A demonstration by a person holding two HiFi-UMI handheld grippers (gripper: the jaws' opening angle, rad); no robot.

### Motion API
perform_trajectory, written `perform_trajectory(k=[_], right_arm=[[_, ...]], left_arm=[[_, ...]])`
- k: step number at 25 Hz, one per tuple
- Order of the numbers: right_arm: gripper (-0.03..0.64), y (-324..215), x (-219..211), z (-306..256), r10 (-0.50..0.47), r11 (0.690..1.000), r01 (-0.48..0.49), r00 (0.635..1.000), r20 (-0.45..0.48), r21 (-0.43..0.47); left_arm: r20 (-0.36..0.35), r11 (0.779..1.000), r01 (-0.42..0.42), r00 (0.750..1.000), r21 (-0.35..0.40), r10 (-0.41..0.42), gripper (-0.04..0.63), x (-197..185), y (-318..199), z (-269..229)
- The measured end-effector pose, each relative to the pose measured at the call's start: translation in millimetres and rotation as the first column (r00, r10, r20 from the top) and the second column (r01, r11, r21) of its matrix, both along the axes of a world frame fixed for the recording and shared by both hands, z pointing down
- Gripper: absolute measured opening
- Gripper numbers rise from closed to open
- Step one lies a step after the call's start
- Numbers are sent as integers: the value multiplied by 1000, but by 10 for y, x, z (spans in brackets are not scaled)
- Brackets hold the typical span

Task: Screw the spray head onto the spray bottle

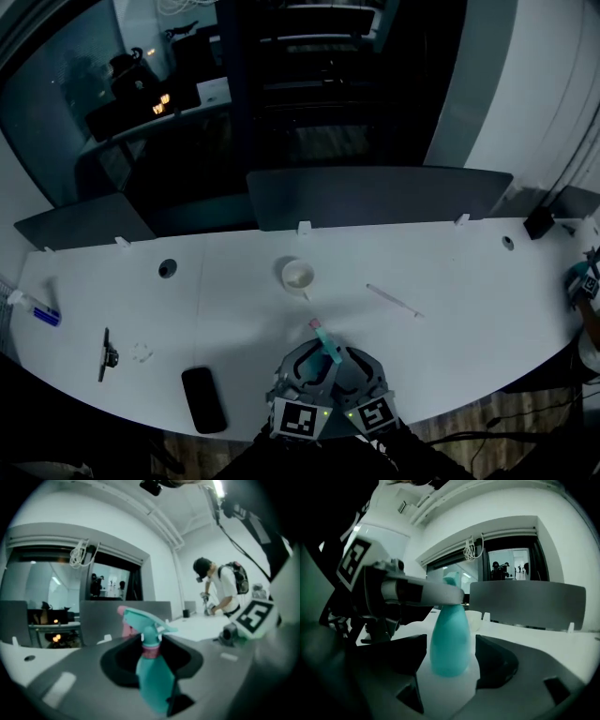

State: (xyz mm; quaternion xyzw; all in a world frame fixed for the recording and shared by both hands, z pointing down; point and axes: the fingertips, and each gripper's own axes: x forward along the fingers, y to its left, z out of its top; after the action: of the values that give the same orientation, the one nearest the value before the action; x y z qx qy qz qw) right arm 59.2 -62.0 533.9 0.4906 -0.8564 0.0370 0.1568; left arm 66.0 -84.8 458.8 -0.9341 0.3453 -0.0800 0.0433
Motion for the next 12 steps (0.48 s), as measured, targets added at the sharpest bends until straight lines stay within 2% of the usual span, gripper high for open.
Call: perform_trajectory(k=[3,6,8,10,12], right_arm=[[327,-106,-111,39,59,997,-58,998,-33,42],[325,-167,-91,53,60,997,-60,998,9,39],[324,-161,-104,54,-17,999,17,1000,21,29],[319,-139,-126,70,-142,990,142,990,11,19],[319,-96,-145,100,-301,954,301,954,-9,2]], left_arm=[[-40,997,70,997,-30,-71,133,4,-18,-5],[-57,998,54,997,-41,-56,133,10,-21,-9],[-77,998,24,997,-52,-28,132,-5,-15,-14],[-82,998,-30,996,-47,26,132,-24,13,-17],[-77,993,-113,991,-34,111,132,-41,69,-19]])
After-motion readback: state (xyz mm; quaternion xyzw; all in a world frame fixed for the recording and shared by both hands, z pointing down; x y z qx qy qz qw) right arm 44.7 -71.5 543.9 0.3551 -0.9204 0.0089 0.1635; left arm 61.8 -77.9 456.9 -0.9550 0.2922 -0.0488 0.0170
